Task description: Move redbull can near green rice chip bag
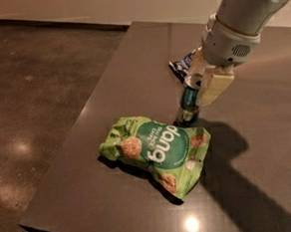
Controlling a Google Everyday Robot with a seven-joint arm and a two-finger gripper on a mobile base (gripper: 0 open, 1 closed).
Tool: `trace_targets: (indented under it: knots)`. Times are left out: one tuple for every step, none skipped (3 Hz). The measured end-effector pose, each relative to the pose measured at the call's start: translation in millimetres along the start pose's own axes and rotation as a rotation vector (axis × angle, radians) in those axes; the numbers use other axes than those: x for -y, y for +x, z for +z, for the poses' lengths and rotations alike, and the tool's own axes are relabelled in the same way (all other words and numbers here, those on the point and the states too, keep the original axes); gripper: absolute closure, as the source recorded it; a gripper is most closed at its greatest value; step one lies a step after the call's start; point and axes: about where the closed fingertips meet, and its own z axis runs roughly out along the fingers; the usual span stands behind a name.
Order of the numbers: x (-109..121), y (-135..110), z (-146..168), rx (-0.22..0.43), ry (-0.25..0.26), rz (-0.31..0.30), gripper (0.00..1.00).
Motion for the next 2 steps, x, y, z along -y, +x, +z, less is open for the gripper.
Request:
trace_targets:
  knots:
    - [2.7, -1.6, -0.2, 0.003, 0.013, -0.001, 0.0]
    - [3.0, -1.8, -0.3, 0.003, 0.015, -0.002, 0.0]
